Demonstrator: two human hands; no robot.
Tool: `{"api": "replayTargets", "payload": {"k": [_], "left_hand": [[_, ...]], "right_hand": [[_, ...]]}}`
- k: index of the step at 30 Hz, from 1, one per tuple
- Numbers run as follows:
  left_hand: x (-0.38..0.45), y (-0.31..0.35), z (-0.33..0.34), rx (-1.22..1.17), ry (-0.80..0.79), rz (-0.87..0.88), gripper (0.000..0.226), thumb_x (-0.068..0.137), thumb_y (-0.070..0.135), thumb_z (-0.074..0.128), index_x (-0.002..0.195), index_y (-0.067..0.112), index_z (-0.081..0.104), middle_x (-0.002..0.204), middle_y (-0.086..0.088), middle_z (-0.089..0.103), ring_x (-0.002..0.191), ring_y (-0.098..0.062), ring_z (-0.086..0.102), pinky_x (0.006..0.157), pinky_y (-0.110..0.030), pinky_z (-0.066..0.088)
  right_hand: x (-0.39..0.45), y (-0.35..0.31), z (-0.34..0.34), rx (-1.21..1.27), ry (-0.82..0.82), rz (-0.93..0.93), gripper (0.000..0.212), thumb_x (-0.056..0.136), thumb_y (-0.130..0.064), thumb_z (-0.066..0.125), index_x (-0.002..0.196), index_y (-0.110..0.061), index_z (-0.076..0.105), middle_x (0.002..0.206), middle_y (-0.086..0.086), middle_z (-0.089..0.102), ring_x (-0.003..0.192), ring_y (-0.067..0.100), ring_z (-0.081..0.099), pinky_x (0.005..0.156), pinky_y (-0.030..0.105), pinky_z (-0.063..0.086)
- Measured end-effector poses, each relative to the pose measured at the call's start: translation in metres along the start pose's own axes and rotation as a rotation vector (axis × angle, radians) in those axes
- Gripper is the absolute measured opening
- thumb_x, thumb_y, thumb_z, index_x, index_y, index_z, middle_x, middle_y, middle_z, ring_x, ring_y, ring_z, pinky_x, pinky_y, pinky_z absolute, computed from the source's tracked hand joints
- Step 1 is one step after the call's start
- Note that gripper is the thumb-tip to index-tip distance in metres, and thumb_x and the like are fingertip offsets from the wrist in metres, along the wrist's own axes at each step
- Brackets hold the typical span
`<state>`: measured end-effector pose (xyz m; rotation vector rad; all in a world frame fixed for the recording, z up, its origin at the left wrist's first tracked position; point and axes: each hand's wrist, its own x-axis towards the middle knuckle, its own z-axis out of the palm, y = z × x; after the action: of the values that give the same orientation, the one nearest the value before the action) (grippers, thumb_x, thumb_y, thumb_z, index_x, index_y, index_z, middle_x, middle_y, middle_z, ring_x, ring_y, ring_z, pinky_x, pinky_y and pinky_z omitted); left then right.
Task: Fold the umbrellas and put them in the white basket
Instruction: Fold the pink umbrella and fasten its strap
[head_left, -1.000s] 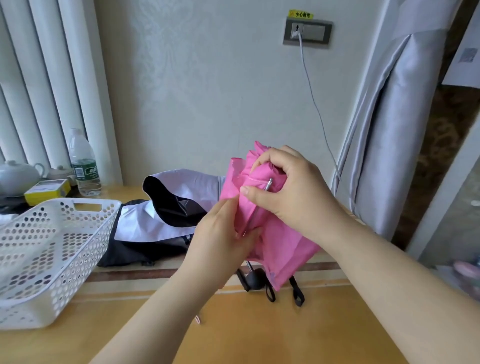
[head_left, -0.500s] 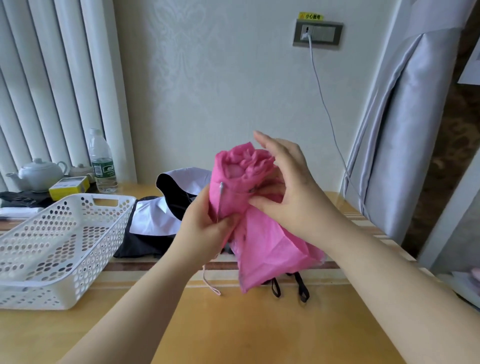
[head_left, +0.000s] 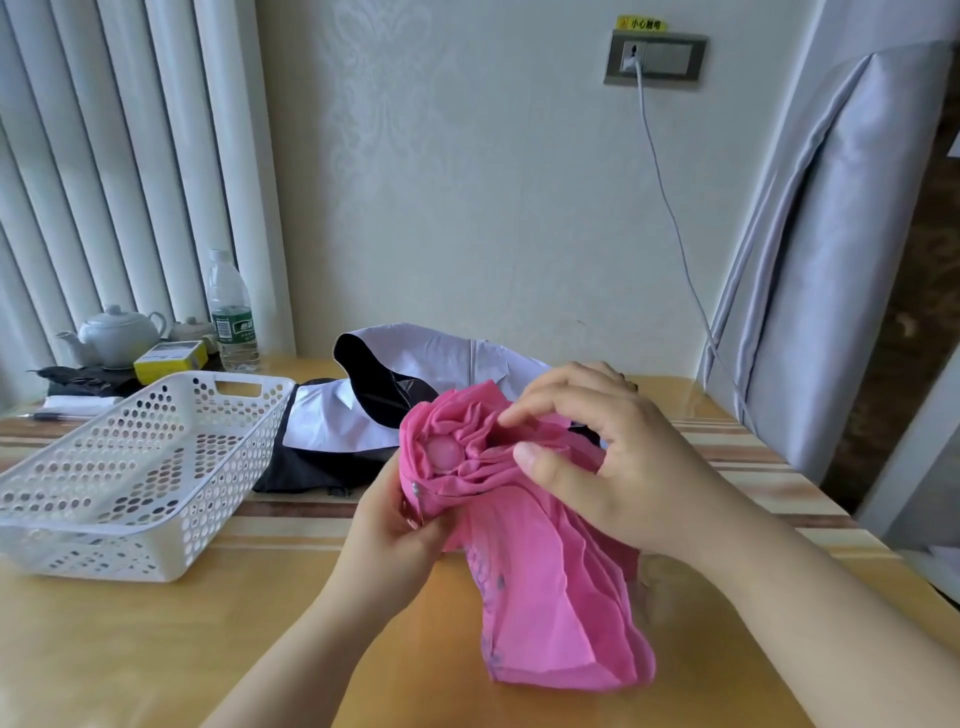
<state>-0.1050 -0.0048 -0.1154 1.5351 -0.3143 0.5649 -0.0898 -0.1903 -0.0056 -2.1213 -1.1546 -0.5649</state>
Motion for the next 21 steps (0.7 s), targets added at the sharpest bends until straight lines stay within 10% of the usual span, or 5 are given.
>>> {"api": "replayTargets", "payload": {"k": [21], "left_hand": [[-0.017, -0.014, -0.002, 0.168, -0.034, 0.075, 0.056, 0.077, 0.035, 0.065, 0.121, 0.001, 0.060, 0.115, 0.011, 0.069, 0.113, -0.010, 0.062, 0.091, -0.020, 0.048]], "right_hand": [[0.007, -0.006, -0.012, -0.092, -0.256, -0.029, 0.012, 0.074, -0.012, 0.063, 0.077, -0.023, 0.061, 0.086, -0.016, 0.055, 0.089, 0.002, 0.051, 0.080, 0.011, 0.038]]}}
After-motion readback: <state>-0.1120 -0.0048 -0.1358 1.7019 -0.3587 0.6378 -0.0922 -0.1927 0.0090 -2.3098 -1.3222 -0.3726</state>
